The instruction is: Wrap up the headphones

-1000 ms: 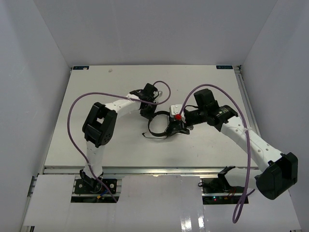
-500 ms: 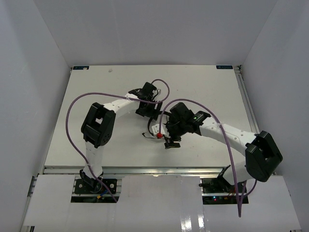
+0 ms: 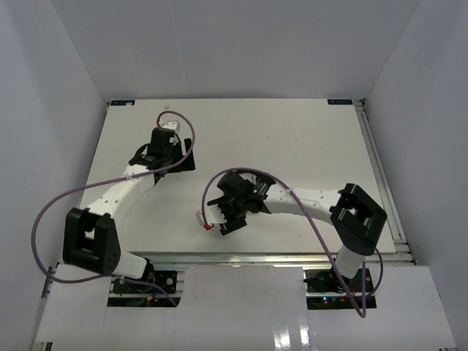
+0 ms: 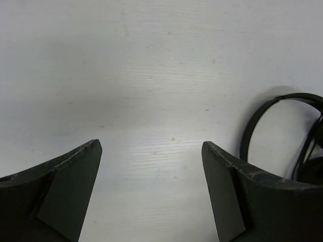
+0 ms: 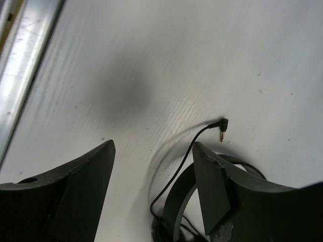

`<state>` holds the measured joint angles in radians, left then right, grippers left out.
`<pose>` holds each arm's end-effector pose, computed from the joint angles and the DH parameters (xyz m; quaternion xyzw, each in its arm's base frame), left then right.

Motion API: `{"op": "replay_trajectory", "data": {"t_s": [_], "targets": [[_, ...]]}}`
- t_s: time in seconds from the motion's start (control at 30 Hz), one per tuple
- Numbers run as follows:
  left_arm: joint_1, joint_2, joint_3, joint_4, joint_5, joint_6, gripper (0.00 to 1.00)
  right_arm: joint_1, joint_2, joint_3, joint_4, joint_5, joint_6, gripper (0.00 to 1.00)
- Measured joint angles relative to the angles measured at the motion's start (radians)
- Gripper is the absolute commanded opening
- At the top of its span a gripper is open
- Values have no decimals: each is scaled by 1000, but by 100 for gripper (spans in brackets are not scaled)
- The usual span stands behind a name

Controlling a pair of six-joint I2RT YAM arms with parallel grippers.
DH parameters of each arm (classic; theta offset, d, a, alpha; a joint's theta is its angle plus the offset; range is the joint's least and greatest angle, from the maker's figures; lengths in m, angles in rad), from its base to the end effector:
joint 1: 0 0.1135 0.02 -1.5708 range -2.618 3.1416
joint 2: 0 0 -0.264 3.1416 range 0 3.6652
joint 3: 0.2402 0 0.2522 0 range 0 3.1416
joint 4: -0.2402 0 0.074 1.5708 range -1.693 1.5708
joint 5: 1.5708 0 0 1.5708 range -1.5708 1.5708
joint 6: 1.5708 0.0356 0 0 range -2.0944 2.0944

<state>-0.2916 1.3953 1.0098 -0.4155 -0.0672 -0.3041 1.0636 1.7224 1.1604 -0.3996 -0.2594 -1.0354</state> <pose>0.2877 -0.0839 0.2583 -0.0184 0.9262 -0.0804 0.3679 0.1674 0.3201 0.2058 -0.8396 0.4375 0.1276 0.2956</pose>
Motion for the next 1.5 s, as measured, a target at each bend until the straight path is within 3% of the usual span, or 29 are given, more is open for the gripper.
{"op": "replay_trajectory", "data": {"t_s": [0.27,0.53,0.67,0.77,0.9,1.23,1.5], "targets": [[55,-268,-213,84,-44,-24,91,5,152,101,26,155,11,56],[61,-367,-293,128,-94,-23,91,5,204,129,18,243,30,45],[61,-394,-307,143,-119,-23,92,5,229,158,4,261,41,32],[61,-433,-325,150,-143,-23,93,5,250,184,-2,267,54,16],[61,-468,-332,156,-164,-23,93,5,260,194,-14,262,66,9],[61,-475,-332,161,-184,-23,93,-19,161,196,-71,108,114,8],[61,-475,-333,162,-184,-23,93,-157,-28,168,-44,-32,194,8]]}}
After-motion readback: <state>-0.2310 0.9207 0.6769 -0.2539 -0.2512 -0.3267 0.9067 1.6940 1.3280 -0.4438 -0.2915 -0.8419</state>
